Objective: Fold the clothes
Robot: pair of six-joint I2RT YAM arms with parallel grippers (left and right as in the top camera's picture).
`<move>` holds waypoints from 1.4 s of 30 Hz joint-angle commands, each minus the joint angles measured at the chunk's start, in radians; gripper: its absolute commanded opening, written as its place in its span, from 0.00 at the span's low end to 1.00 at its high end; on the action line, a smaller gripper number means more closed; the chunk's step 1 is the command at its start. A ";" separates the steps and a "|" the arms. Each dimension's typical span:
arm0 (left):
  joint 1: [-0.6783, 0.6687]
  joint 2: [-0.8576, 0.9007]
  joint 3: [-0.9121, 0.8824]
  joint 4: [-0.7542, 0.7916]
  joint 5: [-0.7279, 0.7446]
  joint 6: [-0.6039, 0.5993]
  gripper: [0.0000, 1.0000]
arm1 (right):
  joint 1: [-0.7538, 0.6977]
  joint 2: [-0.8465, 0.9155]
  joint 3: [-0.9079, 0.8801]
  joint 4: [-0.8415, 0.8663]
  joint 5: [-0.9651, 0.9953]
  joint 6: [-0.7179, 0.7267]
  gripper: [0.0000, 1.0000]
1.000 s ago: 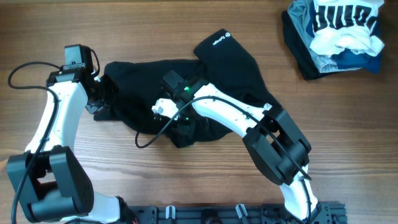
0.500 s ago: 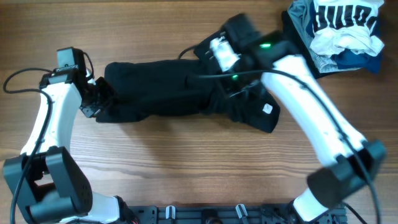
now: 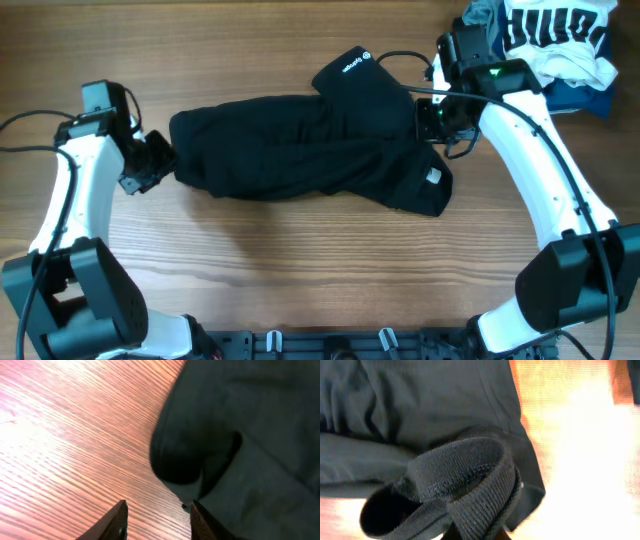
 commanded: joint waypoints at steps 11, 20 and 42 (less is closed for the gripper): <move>-0.187 0.224 -0.002 0.243 0.066 0.088 0.62 | 0.002 0.004 -0.006 0.054 0.026 -0.053 0.05; -0.185 0.250 0.010 0.245 0.074 0.083 0.04 | 0.001 0.004 -0.006 0.073 0.026 -0.039 0.05; -0.185 -0.321 0.331 -0.338 -0.111 0.026 0.04 | -0.132 -0.269 0.092 -0.232 -0.069 -0.101 0.05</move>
